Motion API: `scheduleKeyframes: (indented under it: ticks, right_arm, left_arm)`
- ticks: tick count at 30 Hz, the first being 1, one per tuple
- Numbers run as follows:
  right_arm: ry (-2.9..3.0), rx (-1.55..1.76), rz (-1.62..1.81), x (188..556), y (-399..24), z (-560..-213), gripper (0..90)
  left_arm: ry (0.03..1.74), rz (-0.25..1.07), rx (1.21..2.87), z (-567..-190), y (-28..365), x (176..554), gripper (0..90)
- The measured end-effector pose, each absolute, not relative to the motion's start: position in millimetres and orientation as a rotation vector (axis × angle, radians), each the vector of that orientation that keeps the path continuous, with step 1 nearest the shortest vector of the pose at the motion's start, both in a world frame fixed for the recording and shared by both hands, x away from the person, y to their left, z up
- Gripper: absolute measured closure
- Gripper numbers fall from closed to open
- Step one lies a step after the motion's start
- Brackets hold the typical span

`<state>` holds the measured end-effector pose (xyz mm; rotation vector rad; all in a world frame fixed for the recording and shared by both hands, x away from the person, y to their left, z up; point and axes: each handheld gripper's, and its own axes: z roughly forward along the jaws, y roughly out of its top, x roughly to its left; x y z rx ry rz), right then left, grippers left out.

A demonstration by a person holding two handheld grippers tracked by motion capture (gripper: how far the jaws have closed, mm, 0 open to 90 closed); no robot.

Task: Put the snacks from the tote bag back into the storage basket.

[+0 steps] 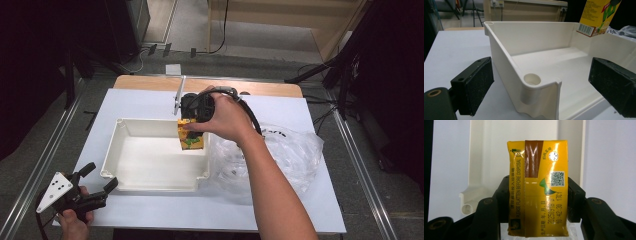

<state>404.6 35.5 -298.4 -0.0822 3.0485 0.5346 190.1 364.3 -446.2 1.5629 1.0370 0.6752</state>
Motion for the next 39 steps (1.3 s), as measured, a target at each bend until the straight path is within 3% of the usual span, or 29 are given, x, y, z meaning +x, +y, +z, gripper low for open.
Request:
scheduleKeyframes:
  ticks: [39]
  right_arm:
    - [3.046, -0.057, 0.538, 404.9, 23.9, -311.8, 52.5]
  left_arm:
    - [1.034, 0.653, 1.537, -446.4, 368.2, 190.2, 7.0]
